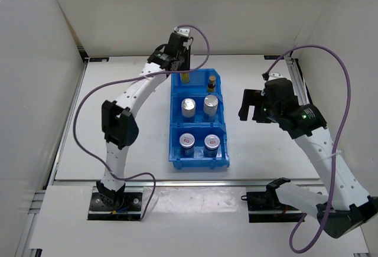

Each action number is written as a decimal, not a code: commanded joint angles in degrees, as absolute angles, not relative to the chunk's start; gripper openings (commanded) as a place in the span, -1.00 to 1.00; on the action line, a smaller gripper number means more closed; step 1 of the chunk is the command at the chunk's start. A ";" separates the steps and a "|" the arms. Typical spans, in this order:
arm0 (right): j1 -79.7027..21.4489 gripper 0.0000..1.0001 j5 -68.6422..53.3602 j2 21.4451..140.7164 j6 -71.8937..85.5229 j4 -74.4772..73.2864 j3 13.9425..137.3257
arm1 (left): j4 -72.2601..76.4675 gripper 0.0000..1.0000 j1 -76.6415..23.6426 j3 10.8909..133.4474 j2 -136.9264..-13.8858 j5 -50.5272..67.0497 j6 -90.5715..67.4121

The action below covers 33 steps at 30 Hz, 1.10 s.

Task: Organize the condiment bottles

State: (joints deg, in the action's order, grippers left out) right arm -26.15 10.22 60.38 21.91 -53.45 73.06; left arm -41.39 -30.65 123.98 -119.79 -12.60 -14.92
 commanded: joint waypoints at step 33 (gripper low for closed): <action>-26.19 1.00 9.85 52.83 24.79 -55.47 70.14 | -31.22 1.00 -30.85 67.54 -63.85 -24.69 -11.95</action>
State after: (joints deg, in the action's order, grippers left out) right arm -26.15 10.31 55.61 23.97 -58.39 69.21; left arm -34.74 -30.68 85.97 -72.40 -20.27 -13.43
